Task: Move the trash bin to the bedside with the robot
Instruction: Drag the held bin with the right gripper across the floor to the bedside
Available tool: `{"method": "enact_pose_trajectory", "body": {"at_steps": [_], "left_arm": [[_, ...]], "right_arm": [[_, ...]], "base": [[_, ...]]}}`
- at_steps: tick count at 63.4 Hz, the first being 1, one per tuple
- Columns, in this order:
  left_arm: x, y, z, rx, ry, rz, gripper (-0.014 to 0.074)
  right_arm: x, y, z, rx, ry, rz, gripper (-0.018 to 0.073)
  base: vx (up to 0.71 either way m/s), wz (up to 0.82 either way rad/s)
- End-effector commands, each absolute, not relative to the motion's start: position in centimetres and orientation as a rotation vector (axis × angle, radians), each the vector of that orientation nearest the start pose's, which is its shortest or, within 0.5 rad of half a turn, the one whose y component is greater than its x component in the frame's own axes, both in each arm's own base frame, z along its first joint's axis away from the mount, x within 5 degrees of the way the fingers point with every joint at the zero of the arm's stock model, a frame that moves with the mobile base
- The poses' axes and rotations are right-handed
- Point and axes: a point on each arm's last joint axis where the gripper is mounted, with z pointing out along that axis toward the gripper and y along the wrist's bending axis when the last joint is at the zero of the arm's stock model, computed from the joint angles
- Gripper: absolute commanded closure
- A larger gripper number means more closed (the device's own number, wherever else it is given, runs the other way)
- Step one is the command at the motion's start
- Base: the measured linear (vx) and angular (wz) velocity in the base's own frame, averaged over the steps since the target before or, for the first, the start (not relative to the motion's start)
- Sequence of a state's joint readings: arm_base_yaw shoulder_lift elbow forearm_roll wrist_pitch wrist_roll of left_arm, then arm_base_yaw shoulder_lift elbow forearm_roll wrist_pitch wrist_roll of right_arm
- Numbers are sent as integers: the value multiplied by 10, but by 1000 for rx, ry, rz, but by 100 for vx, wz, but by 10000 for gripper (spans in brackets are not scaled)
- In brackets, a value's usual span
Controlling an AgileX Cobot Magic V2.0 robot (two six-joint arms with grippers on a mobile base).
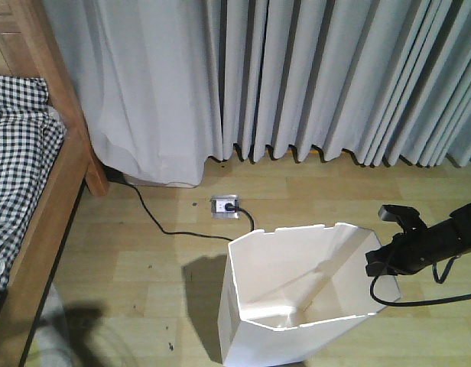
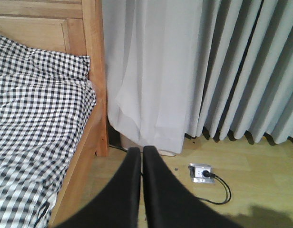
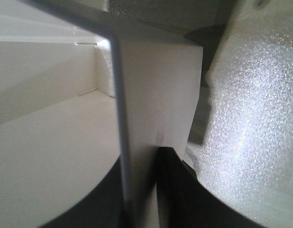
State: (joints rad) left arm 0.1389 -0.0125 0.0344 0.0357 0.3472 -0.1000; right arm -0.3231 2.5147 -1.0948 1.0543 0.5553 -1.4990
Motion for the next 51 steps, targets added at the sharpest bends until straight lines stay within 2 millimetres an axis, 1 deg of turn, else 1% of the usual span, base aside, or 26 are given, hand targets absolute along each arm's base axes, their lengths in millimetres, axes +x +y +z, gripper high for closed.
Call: {"method": "enact_pose_trajectory", "body": {"at_steps": [1,51], "left_arm": [[53,8,176,-191,1766,54,603],[53,8,176,-191,1766,54,603]], "right_arm": [[335,-54,-27,-247,2787,914,564],[335,-54,-27,-247,2787,914,564]], "base": [[16,0],[13,1]]}}
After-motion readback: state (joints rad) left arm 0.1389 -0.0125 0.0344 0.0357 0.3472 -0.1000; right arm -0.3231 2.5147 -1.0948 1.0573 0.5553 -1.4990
